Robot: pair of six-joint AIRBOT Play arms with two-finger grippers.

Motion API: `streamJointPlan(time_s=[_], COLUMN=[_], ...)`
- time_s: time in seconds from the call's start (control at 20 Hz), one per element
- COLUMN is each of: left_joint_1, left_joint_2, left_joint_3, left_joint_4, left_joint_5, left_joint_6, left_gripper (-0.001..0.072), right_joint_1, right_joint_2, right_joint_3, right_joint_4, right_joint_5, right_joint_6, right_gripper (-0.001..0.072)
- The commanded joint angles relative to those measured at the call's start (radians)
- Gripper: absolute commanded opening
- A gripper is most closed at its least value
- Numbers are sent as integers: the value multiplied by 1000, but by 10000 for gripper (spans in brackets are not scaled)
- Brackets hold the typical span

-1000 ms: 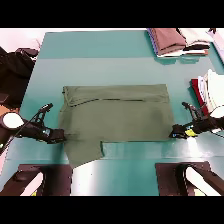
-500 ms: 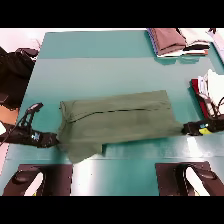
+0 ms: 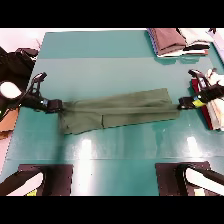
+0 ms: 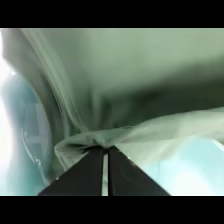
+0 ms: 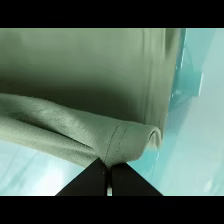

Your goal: Fold the shirts.

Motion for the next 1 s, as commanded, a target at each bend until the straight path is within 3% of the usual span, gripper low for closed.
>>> streamJointPlan(time_s=[0.0, 0.15, 0.2, 0.25, 0.3, 0.35, 0.4, 0.45, 0.6, 0.7, 0.95], left_joint_1=[1, 1, 1, 1, 1, 1, 1, 1, 1, -2, -126], left_joint_2=[-156, -182, -181, -180, -177, -177, -177, -177, -177, -179, -188], left_joint_3=[71, 71, 78, 92, 108, 135, 160, 183, 211, 211, 204], left_joint_4=[-6, -61, -61, -59, -60, -60, -60, -60, -108, -156, -166], left_joint_5=[108, 184, 200, 202, 198, 178, 161, 139, 101, 113, 224], left_joint_6=[13, 11, 6, 5, 2, -11, -16, -17, -17, -13, -49], left_gripper=[28, 30, 32, 198, 437, 498, 498, 499, 492, 22, 28], right_joint_1=[66, 67, 55, 36, 16, -9, -37, -67, -175, -248, -349], right_joint_2=[-174, -275, -302, -323, -340, -349, -349, -349, -352, -354, -462], right_joint_3=[153, 257, 291, 322, 354, 375, 381, 380, 320, 234, 99], right_joint_4=[4, 80, 129, 175, 234, 286, 312, 318, 318, 319, 467], right_joint_5=[-48, -45, -61, -72, -70, -57, -43, -26, 37, 24, 47], right_joint_6=[22, 24, 21, 18, -10, -39, -58, -67, -86, -122, -225], right_gripper=[16, 30, 233, 404, 416, 417, 420, 485, 516, 516, 513])
